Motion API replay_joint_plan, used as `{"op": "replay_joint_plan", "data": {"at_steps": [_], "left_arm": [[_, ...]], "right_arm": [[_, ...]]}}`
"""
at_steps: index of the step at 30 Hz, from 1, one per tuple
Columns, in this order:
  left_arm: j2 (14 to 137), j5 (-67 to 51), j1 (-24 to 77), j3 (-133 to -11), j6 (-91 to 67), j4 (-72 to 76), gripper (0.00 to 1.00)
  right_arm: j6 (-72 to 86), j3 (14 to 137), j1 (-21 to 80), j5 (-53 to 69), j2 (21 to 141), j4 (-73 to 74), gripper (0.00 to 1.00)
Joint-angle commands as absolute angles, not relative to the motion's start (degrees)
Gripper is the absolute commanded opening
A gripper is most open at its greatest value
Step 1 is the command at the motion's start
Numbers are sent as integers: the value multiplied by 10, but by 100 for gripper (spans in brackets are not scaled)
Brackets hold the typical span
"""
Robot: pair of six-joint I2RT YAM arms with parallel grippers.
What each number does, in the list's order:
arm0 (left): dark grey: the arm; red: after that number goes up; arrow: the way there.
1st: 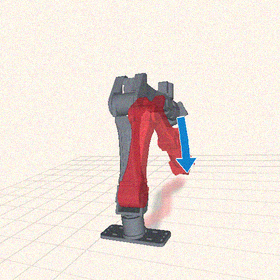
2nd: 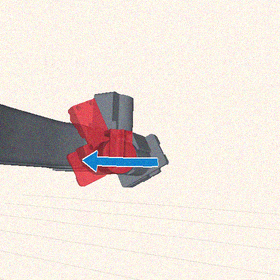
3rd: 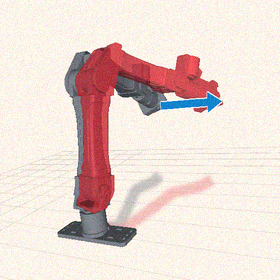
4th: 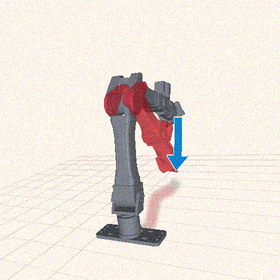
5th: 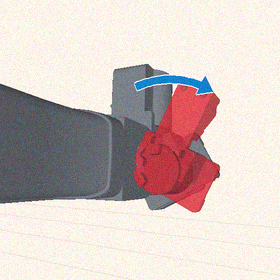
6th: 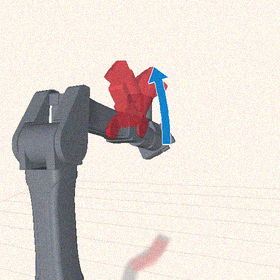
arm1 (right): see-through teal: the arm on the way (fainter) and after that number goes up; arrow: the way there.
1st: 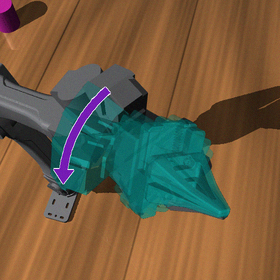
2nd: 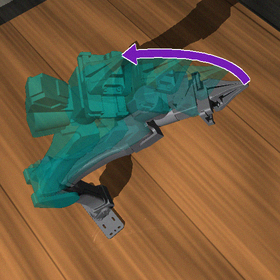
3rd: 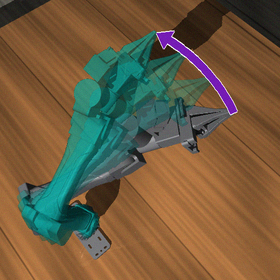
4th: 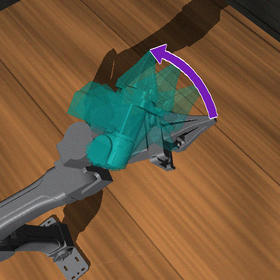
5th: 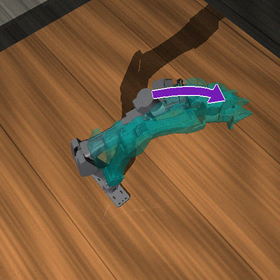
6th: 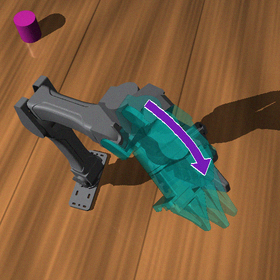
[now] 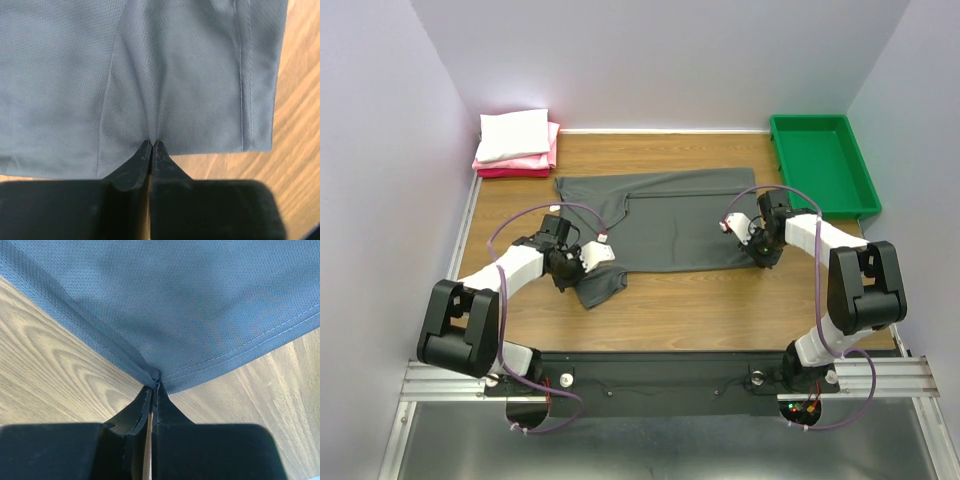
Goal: Fold and stack the t-shirts
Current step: Fold the tshirt
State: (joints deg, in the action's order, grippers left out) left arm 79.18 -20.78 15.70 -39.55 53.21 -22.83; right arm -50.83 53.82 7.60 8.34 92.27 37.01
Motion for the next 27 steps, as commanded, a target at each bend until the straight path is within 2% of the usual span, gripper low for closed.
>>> {"op": "replay_joint_plan", "data": {"at_steps": [1,17,27], "left_arm": [[766,-199,158,-398,535,-290,0],[687,-236,156,-474,518,-427,0],[777,-240,130,-598,536,-437,0]], "right_arm": [[-504,528,81,74,904,365,1],[-512,546,80,62,807,440,1],[-521,677,79,58,907,449,1]]}}
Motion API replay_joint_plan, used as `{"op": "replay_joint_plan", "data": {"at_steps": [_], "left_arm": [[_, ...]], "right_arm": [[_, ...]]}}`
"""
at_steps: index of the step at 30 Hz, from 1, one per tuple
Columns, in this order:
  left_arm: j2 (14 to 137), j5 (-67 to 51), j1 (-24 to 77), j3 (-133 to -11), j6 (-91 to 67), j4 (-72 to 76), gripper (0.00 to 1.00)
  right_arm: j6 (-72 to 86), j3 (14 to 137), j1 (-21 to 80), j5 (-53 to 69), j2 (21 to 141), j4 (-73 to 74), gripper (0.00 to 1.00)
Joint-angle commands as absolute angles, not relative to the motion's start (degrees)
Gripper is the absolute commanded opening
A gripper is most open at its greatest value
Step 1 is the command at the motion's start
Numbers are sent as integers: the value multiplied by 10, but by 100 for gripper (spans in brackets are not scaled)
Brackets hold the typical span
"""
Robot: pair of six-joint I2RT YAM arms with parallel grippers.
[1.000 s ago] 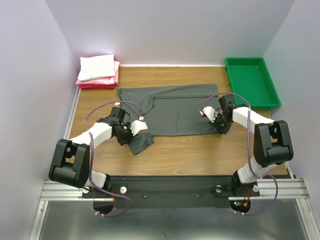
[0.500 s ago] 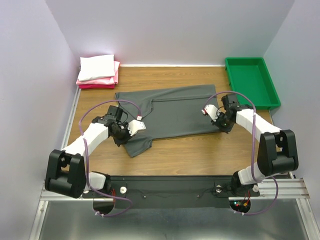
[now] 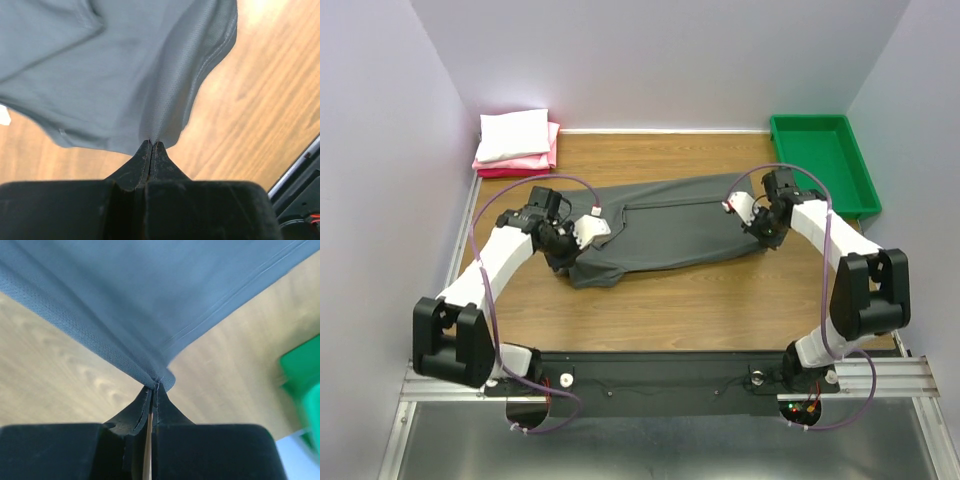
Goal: Fold and stack the t-shirts
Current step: Fold the tshirt
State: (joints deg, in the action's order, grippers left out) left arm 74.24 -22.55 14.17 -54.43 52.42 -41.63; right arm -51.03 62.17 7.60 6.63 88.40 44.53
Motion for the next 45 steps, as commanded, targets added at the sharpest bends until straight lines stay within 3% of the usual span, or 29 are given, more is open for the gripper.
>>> {"op": "replay_joint_plan", "data": {"at_steps": [1,22,45], "left_arm": [[786,-243,126,-610,546,-439,0],[1007,-259,62,-802,584,-441,0],[1022,-272,62,-816,592,-450,0]], "right_arm": [[-523,686,78,56,923,449,1],[-547,880,69,42,1119,454,1],[-541,826,62,53,1049,485,1]]}}
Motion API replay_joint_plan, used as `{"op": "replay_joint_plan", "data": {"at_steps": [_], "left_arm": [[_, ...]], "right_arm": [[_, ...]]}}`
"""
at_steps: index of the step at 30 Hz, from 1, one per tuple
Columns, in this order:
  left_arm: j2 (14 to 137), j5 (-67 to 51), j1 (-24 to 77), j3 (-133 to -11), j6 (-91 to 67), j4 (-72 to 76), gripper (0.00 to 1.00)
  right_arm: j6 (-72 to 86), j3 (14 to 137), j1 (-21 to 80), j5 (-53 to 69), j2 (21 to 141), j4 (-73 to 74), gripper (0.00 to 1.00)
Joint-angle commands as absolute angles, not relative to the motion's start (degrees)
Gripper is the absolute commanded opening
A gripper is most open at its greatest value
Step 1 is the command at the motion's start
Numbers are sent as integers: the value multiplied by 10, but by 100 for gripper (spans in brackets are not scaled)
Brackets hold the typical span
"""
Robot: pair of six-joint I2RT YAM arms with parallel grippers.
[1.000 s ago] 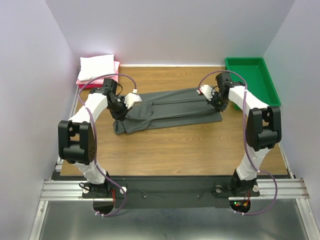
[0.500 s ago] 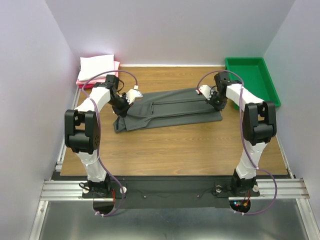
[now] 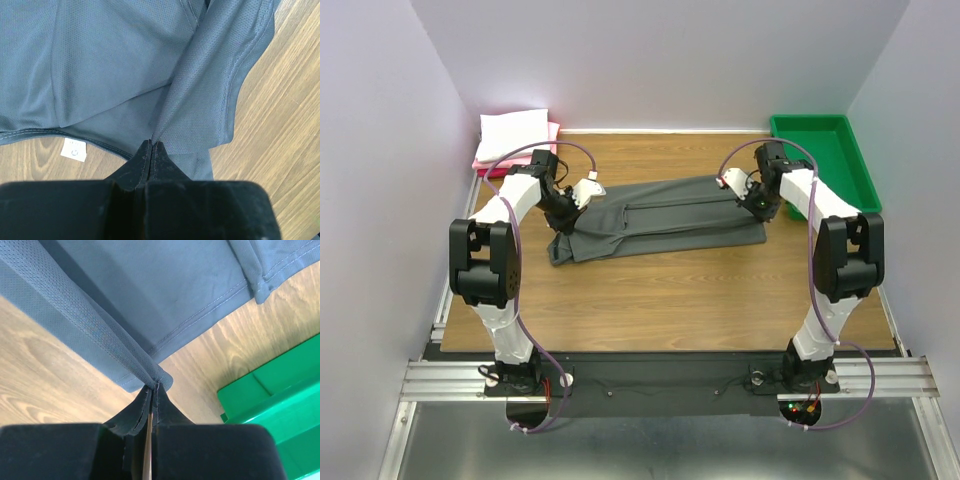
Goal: Fold and stack the t-shirts
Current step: Fold the tshirt
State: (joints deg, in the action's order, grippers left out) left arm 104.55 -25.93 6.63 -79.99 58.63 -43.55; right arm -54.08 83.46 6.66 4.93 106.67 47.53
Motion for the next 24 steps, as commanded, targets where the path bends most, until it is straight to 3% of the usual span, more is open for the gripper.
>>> {"op": "replay_joint_plan", "data": {"at_steps": [1,24], "left_arm": [[1025,-271,62,-818,592,-448,0],[996,-279,63,-798,606,-466,0]], "right_arm": [[-541,828,62,53,1055,487,1],[-548,811,62,62,1021,533,1]]}}
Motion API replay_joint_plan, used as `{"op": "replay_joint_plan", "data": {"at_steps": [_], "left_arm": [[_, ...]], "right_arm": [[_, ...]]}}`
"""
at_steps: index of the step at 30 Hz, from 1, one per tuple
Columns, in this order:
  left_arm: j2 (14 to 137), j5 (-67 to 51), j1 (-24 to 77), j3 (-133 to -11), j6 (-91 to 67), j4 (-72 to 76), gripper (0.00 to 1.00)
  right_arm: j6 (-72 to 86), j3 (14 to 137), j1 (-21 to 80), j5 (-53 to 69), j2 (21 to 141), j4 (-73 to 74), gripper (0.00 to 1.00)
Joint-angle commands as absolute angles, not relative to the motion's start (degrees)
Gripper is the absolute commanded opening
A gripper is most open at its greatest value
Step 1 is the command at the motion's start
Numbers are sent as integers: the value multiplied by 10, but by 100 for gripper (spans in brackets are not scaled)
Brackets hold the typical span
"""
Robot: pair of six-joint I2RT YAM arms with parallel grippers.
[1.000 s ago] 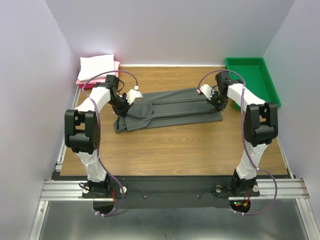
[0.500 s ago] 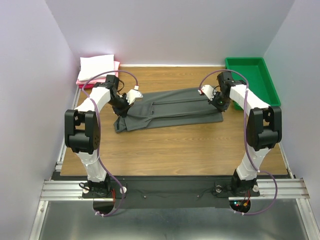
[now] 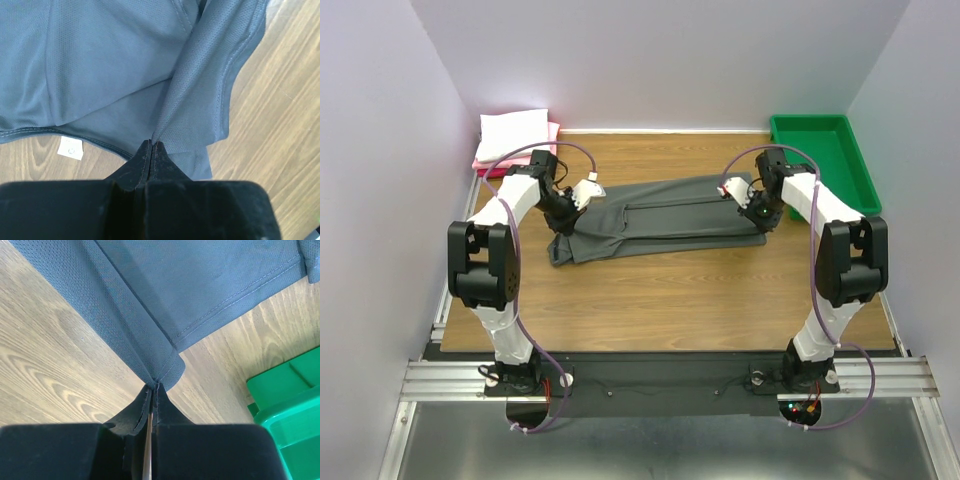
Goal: Fold and stack the t-shirts
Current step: Fold the tshirt
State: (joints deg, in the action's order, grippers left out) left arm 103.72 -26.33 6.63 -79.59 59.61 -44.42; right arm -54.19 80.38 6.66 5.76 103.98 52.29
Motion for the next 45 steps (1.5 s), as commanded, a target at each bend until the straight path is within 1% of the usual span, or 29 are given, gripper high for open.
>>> {"op": "replay_joint_plan", "data": {"at_steps": [1,6,11,16,27,39,40,42,43,45], "left_arm": [[997,-279,63,-801,606,-468,0],[992,-294,63,-813,620,-497,0],[981,-294,63,-798,633,-510,0],[969,-296,63,-783,623,-491,0],[1040,-288,63,-829,597,-459,0],[1091,-273,55,-830,576,-405,0],[1094,-273,52,-832,573,-399,0],[1094,-274,51,-836,565,-392,5],[1095,-276,51,-837,562,-390,14],[1090,-279,51,-842,558,-394,24]], "right_arm": [[-547,817,62,61,1027,533,1],[-548,843,58,62,1020,542,1],[-553,827,58,65,1007,563,0],[-555,808,59,69,1002,562,1],[-545,888,57,62,1109,542,1],[-525,925,54,48,1168,517,3],[-519,926,54,49,1169,517,5],[-512,934,54,52,1172,514,10],[-508,937,54,54,1173,515,21],[-501,940,54,56,1170,516,30]]}}
